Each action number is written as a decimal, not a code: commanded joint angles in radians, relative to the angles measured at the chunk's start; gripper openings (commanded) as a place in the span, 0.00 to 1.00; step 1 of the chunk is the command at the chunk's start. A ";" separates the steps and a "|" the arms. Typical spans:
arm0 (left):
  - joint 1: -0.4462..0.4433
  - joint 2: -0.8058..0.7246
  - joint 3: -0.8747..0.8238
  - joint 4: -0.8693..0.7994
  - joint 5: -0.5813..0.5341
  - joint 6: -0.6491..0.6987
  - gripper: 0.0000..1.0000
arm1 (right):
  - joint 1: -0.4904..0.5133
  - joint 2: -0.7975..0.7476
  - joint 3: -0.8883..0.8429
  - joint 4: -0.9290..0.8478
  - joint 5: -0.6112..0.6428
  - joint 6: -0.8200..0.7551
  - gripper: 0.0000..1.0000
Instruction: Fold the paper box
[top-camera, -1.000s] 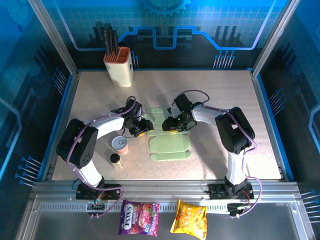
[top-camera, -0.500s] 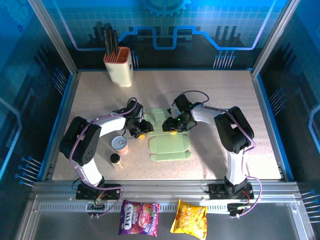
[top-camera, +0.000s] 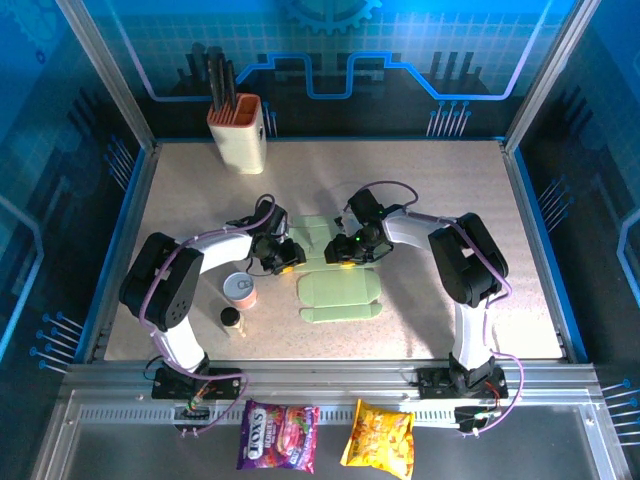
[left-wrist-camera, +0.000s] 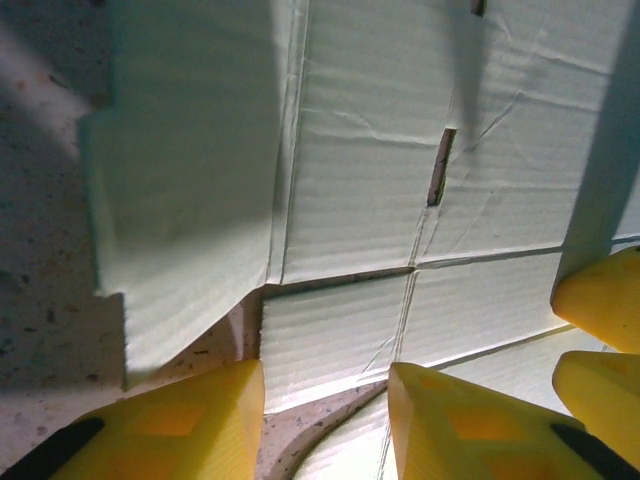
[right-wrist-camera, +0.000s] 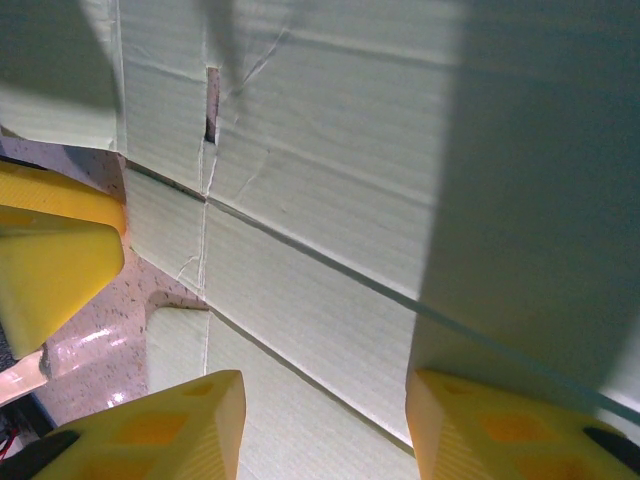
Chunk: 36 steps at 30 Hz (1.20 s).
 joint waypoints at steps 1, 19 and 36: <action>-0.007 -0.006 0.001 -0.006 -0.013 -0.006 0.42 | 0.020 0.017 -0.008 -0.040 0.032 -0.013 0.48; -0.008 0.010 0.005 -0.003 -0.042 -0.004 0.41 | 0.022 0.017 -0.016 -0.033 0.030 -0.015 0.48; -0.008 0.025 0.002 0.026 -0.004 -0.015 0.36 | 0.021 0.017 -0.029 -0.021 0.030 -0.011 0.48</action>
